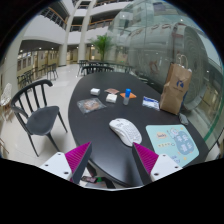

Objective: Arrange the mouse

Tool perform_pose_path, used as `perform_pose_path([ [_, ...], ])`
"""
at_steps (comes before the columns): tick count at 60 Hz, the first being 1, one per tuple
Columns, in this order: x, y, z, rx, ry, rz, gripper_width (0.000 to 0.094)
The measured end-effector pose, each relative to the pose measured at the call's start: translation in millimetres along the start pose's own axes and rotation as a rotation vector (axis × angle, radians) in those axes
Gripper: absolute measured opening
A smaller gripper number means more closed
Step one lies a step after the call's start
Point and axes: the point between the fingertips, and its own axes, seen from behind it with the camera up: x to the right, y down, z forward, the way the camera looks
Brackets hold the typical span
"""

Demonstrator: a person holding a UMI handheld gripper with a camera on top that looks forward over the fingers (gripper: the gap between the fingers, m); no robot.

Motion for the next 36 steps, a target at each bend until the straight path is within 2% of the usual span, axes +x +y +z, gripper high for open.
perform_pose_path([
  [5, 20, 2, 12, -0.016, 0.026, 0.023, 0.0845],
  [14, 47, -13, 55, -0.022, -0.034, 0.040, 0.0855],
  [23, 61, -14, 89, -0.096, -0.028, -0.041, 0.0854],
  [33, 61, -34, 124, -0.096, -0.079, -0.008, 0.0843],
  [35, 59, -35, 128, -0.095, -0.091, 0.014, 0.0809],
  [36, 56, -34, 129, -0.098, -0.106, 0.029, 0.0757],
])
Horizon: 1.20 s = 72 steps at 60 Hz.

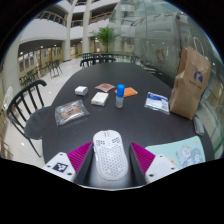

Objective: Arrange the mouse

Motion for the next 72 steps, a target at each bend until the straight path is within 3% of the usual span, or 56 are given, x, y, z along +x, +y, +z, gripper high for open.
perform_pose_path([
  [3, 0, 0, 1, 0.001, -0.010, 0.037, 0.0570],
  [12, 4, 0, 3, -0.003, 0.047, 0.037, 0.0453],
  [19, 11, -2, -13, -0.032, 0.063, -0.029, 0.0425],
  [26, 73, -47, -85, 0.093, 0.204, -0.077, 0.0425],
  [33, 138, -49, -141, 0.149, 0.271, 0.019, 0.0424],
  [40, 184, -6, -135, 0.087, 0.275, 0.098, 0.0425],
  [50, 199, 50, -82, -0.040, 0.197, 0.077, 0.0425],
  [53, 198, 66, -74, -0.089, 0.191, 0.015, 0.0473],
  [59, 201, 67, -76, -0.085, 0.227, 0.089, 0.0589],
  [64, 193, 68, -87, -0.085, 0.230, 0.150, 0.0870],
  [72, 174, 71, -130, -0.041, 0.238, 0.156, 0.0848],
])
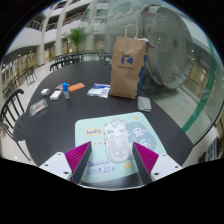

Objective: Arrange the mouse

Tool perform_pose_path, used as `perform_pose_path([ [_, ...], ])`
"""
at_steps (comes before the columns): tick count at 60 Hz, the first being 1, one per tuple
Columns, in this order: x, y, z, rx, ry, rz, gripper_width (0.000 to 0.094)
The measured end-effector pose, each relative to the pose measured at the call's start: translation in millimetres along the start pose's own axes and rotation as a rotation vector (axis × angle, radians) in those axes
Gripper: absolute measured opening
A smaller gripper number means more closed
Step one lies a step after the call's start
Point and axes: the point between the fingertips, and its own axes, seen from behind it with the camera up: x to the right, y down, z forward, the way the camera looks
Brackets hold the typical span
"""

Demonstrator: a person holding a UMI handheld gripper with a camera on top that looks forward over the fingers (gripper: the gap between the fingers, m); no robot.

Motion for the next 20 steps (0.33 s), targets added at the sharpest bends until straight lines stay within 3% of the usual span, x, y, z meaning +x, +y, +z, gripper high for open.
perform_pose_path([
  [20, -35, 53, -119, 0.071, -0.034, -0.010, 0.0846],
])
